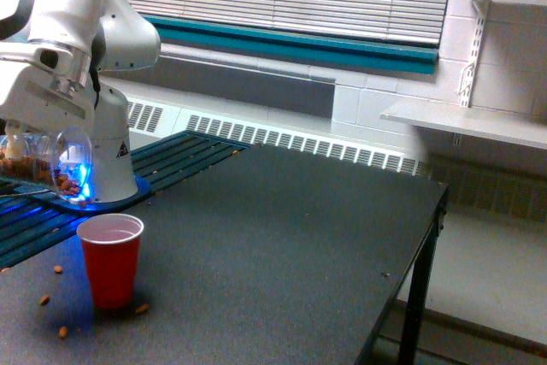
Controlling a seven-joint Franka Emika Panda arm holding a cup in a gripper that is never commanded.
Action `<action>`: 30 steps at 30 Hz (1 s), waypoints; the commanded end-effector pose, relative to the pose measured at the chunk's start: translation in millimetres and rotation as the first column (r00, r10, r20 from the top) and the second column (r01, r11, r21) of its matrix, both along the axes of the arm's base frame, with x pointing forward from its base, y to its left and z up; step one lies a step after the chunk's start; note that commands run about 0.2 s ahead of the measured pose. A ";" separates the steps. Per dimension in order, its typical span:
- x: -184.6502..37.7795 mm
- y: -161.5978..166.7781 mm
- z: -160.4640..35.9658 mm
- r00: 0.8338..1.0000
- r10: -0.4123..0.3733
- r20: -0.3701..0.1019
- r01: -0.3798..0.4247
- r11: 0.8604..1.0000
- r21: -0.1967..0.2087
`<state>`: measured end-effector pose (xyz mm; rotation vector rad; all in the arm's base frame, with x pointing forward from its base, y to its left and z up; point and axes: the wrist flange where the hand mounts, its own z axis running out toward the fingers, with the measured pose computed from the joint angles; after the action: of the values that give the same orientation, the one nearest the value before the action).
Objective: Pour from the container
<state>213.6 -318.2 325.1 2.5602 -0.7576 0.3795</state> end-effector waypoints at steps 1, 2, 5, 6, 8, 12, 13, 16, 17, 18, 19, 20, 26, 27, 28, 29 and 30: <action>1.7 0.8 5.0 1.000 0.005 -0.004 -0.005 1.000 -0.024; 1.5 1.3 4.6 1.000 0.009 -0.009 -0.009 1.000 -0.026; 0.6 2.3 3.7 1.000 0.017 -0.019 -0.017 0.999 -0.033; 0.0 3.0 2.7 1.000 0.018 -0.023 -0.018 0.999 -0.033; -0.7 3.7 2.1 0.999 0.020 -0.027 -0.021 0.999 -0.037; -0.2 6.1 1.0 0.999 0.033 -0.039 -0.034 0.999 -0.042; -0.3 6.6 0.7 0.999 0.034 -0.042 -0.035 0.998 -0.042; -0.7 7.9 0.0 0.998 0.038 -0.048 -0.040 0.998 -0.047; -0.4 8.3 0.1 0.998 0.040 -0.050 -0.042 0.998 -0.049; 0.0 8.9 0.1 0.998 0.042 -0.052 -0.044 0.998 -0.051; 0.7 9.4 0.4 0.998 0.045 -0.055 -0.048 0.997 -0.052; 1.5 10.0 0.6 0.997 0.049 -0.057 -0.052 0.997 -0.054; 7.1 13.4 3.3 0.996 0.064 -0.065 -0.068 0.996 -0.064; 7.9 14.1 3.5 0.996 0.065 -0.066 -0.070 0.995 -0.065; 8.9 15.0 3.6 0.995 0.069 -0.069 -0.074 0.995 -0.066; 9.7 15.6 4.0 0.995 0.072 -0.070 -0.077 0.995 -0.068; 10.6 16.2 4.4 0.995 0.075 -0.071 -0.080 0.994 -0.069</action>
<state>217.3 -306.6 324.6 2.5357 -0.6378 0.3242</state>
